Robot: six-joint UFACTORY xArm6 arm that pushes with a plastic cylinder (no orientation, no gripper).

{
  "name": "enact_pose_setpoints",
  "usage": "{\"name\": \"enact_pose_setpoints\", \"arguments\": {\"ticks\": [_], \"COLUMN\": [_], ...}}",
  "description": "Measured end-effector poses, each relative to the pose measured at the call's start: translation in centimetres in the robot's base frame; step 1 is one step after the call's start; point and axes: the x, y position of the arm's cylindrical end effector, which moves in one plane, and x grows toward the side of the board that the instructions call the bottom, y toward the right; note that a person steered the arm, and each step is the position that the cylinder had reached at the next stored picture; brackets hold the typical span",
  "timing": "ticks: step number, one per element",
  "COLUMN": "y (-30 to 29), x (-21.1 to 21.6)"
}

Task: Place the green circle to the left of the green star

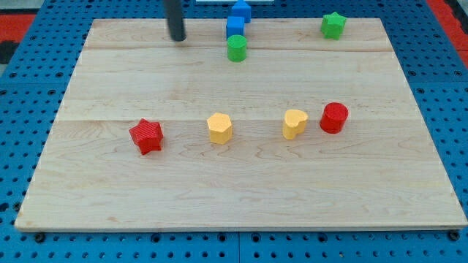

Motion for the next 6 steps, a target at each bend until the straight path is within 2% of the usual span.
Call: {"name": "enact_pose_setpoints", "arguments": {"ticks": [1, 2, 3, 4, 5, 6], "y": [7.0, 17.3, 15.0, 1.8, 1.7, 11.6], "x": [-0.7, -0.7, 0.4, 1.1, 6.5, 5.2]}}
